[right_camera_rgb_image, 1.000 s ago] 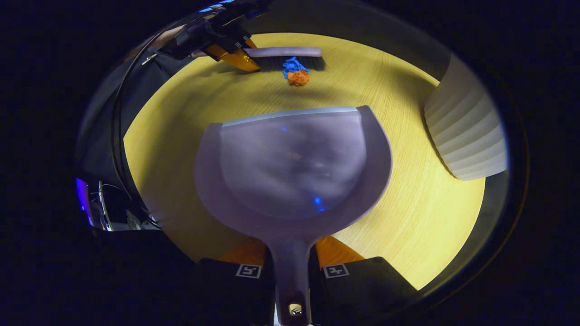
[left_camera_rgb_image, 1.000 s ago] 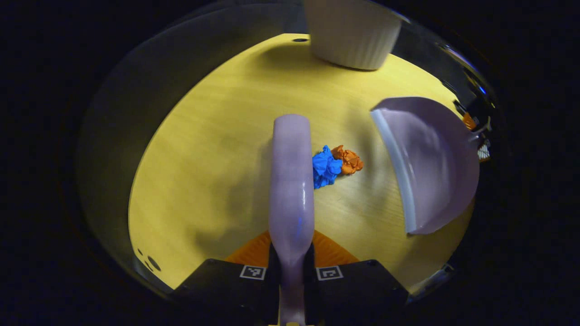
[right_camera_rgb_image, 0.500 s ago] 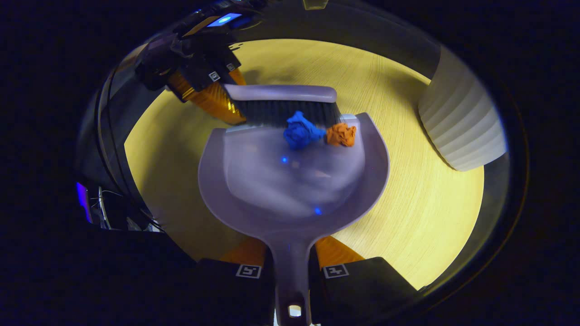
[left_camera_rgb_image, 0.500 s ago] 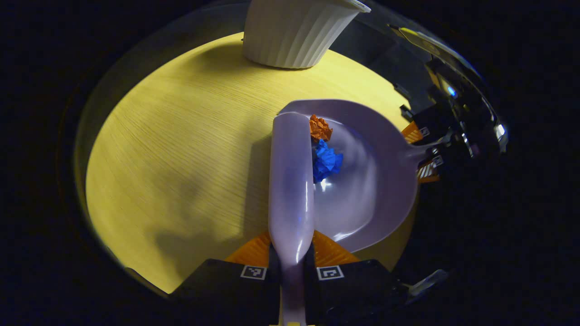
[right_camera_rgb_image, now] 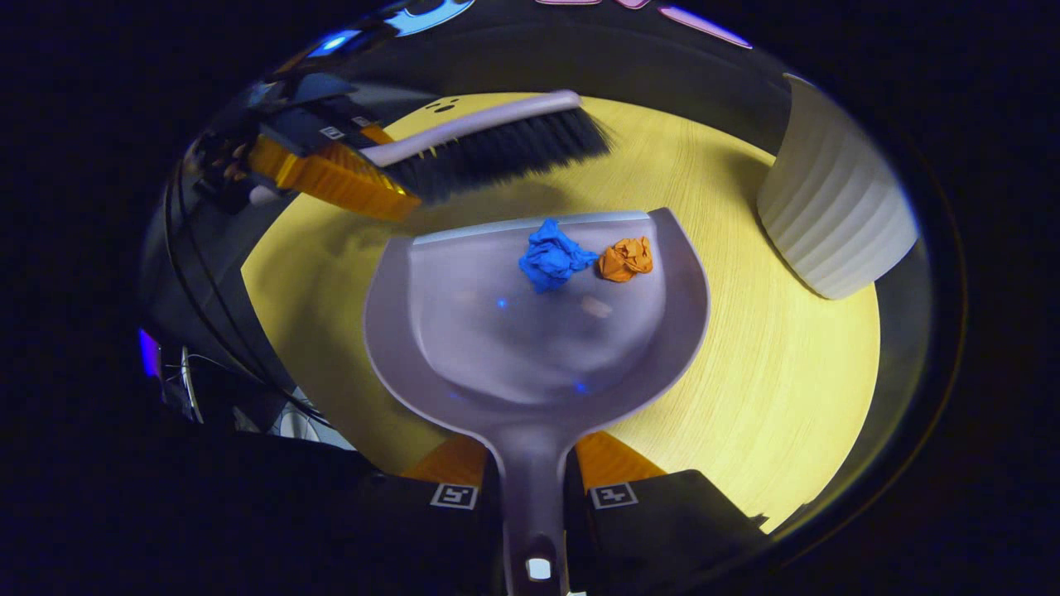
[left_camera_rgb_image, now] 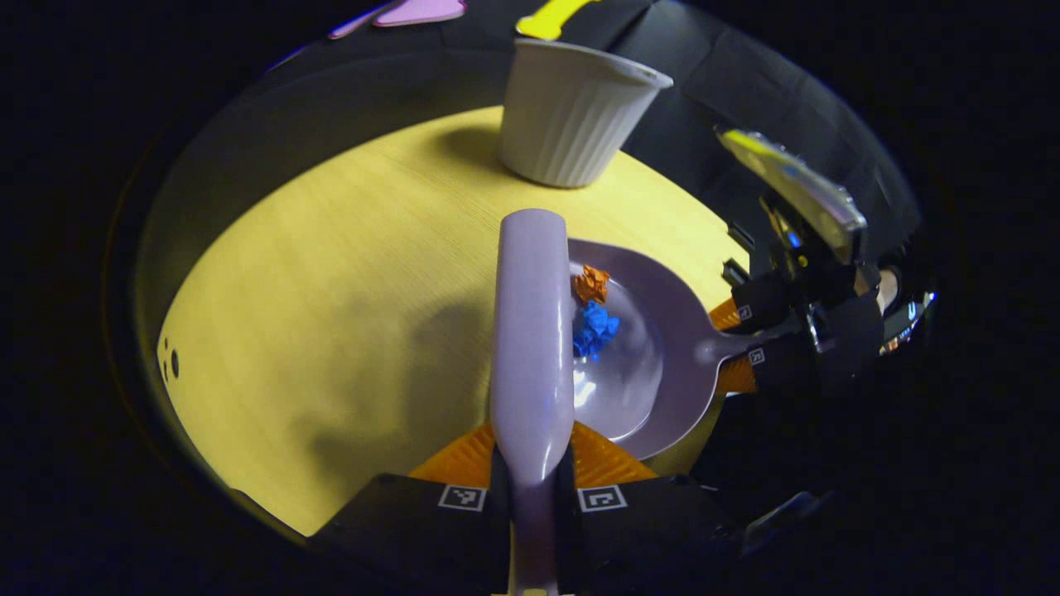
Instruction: Pick up the small broom and dustpan from the desktop, sweep the trash into the dustpan with the broom, and then empty the trash into the garbage bin.
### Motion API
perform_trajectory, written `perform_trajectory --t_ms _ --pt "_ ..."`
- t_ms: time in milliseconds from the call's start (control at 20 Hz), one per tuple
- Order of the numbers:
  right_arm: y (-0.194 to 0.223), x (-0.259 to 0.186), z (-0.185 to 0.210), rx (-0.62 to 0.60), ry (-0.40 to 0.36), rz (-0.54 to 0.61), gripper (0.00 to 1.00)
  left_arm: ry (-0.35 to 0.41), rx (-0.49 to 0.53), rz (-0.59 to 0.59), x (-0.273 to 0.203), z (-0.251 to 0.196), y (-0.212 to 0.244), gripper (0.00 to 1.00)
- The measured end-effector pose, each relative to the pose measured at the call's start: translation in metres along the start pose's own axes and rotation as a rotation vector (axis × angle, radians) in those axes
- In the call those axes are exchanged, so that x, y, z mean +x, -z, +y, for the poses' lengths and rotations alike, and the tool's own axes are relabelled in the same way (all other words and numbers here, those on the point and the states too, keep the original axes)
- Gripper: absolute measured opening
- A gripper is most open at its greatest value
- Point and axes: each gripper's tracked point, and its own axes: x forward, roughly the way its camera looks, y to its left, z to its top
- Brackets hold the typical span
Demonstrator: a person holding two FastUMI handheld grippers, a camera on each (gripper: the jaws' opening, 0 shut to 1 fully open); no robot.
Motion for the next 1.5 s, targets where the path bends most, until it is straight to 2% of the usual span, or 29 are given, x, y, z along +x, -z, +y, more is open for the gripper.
perform_trajectory --t_ms 150,350,550,700,750,800,1100,1500 --pt "-0.002 -0.007 0.000 0.005 0.021 -0.016 0.34 -0.083 -0.129 -0.091 -0.024 0.003 0.020 0.26" --pt "-0.008 -0.022 -0.008 -0.020 0.063 -0.049 0.34 -0.125 -0.330 -0.149 -0.031 0.011 0.086 0.26" --pt "-0.022 -0.073 -0.024 -0.012 0.073 -0.085 0.34 -0.178 -0.467 -0.201 -0.012 0.034 0.168 0.26" --pt "-0.028 -0.107 -0.040 -0.011 0.087 -0.086 0.34 -0.174 -0.559 -0.223 -0.007 0.055 0.213 0.26" --pt "-0.035 -0.115 -0.044 -0.002 0.086 -0.085 0.38 -0.175 -0.580 -0.220 -0.004 0.062 0.222 0.26" --pt "-0.038 -0.125 -0.045 0.010 0.084 -0.092 0.34 -0.179 -0.597 -0.215 0.001 0.070 0.222 0.26" --pt "-0.082 -0.193 -0.102 0.098 0.127 -0.173 0.34 -0.196 -0.679 -0.210 0.012 0.085 0.231 0.24" --pt "-0.130 -0.210 -0.232 0.145 0.348 -0.241 0.35 -0.273 -0.709 -0.233 -0.009 0.104 0.221 0.26"
